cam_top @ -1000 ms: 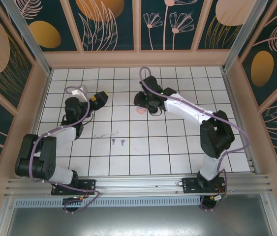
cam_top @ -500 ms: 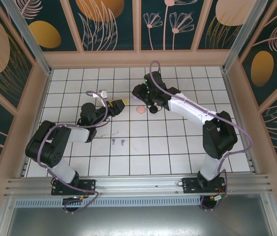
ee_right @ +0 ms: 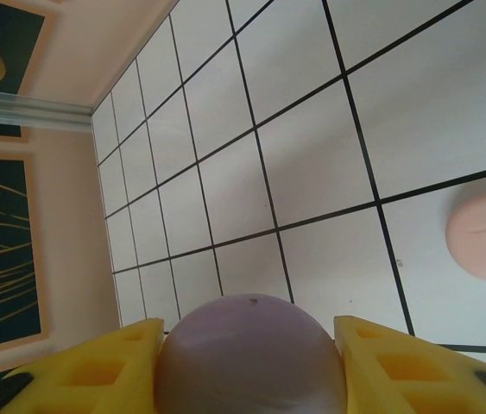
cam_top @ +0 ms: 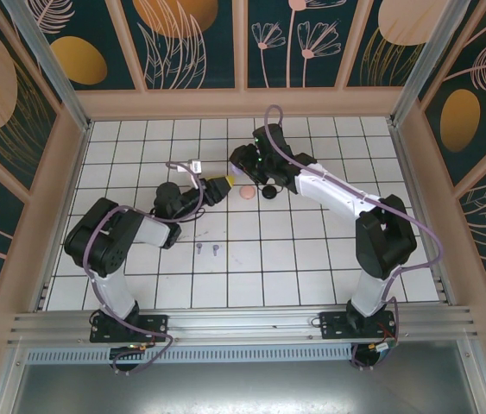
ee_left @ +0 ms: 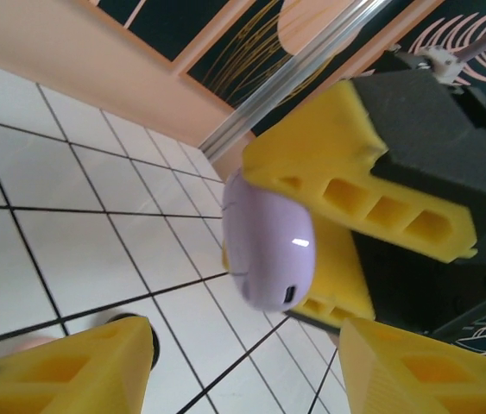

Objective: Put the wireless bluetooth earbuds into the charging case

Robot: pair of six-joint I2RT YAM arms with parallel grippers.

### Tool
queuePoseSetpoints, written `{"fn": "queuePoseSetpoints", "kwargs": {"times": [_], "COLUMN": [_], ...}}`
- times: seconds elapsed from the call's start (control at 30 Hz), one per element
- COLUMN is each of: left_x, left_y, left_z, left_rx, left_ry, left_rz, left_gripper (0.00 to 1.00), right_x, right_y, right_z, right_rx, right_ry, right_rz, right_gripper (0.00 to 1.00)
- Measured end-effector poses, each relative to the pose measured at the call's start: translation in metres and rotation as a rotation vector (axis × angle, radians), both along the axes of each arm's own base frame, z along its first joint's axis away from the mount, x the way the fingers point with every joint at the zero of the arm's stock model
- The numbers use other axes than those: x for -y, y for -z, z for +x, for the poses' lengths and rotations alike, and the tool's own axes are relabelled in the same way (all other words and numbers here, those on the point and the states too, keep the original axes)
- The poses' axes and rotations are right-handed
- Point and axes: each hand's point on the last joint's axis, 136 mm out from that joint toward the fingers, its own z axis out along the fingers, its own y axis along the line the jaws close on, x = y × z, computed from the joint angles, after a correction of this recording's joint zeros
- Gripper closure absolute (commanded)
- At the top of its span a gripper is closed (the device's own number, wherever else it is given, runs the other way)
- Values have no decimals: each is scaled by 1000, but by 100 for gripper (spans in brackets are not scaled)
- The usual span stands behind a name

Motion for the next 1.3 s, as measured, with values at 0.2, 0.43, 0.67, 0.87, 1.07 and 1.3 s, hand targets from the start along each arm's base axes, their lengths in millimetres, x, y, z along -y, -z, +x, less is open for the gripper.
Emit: {"fn": "queuePoseSetpoints", "kwargs": {"times": [0.2,0.43,0.67,0.87,1.07,1.3], "left_x": [8,14,16,18,19,19], "left_y": [-6,-9,-6,-8,-7,-9], "left_z": [6,8,14,15,15,17], "left_rx": [22,31,25,33,38,45], "left_ry": [12,20,14,19,18,4], "left_rz": [-23,-34,-43,-54,-64,-69], "left_gripper": [47,53,61,64,73,91], "right_x": [-2,-2,-2,-4,-3,-3], "right_y": [0,2,4,3,3,2], "right_z": [-1,-2,-3,-3,-2,0], "right_rx": [-5,-5,-11,-9,-15,-11], "right_ry": [-8,-10,-13,-17,-9,-1], "right_rz": [9,13,14,26,32,40], "right_gripper": [64,64,64,65,65,64]}}
